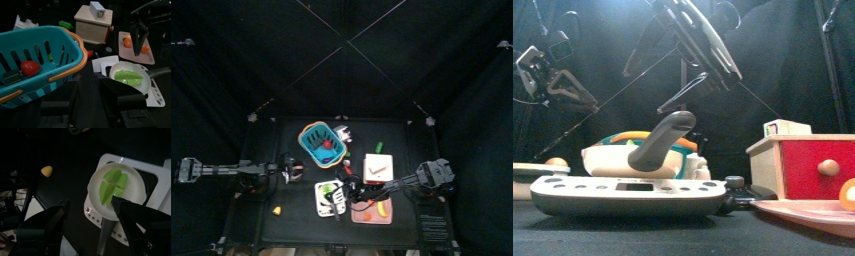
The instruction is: Grab pairing knife
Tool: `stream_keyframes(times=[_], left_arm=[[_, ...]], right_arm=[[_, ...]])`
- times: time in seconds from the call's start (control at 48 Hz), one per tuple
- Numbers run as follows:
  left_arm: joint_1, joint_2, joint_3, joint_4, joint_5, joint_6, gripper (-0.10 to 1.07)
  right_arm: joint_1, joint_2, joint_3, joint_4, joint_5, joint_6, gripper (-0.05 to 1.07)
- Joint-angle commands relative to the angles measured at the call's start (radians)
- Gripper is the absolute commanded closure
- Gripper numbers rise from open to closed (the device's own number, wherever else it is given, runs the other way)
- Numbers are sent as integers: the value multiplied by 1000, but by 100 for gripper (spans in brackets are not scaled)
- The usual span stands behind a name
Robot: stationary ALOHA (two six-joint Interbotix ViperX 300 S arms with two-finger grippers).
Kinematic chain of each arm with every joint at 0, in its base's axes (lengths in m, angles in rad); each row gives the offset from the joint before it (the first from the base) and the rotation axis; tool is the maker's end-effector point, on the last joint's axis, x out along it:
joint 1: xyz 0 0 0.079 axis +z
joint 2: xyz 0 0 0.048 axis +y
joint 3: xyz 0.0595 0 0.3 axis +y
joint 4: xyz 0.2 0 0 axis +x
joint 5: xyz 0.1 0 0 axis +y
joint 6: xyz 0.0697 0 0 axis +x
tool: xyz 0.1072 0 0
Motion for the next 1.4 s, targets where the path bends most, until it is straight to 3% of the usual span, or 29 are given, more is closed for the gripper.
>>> stream_keyframes(times=[0.0,0.292,0.438,0.812,0.979,1.146,1.375], left_arm=[[8,2,-18,3,-5,2,27],[17,2,-15,2,-5,2,27],[21,2,-14,0,-6,0,27],[23,2,-8,-3,-5,-3,27],[28,2,-5,-3,-5,-3,27],[38,2,-5,-3,-5,-2,27],[41,2,-3,-3,-5,-3,27]], right_arm=[[-15,-94,26,-101,-23,0,5],[-87,-221,106,-311,-115,0,5],[-170,-276,150,-337,-181,-2,6],[-330,-380,176,-350,-173,-3,6],[-353,-402,156,-362,-175,-5,6],[-350,-433,91,-463,-199,-3,5],[-356,-440,83,-408,-144,-5,5]])
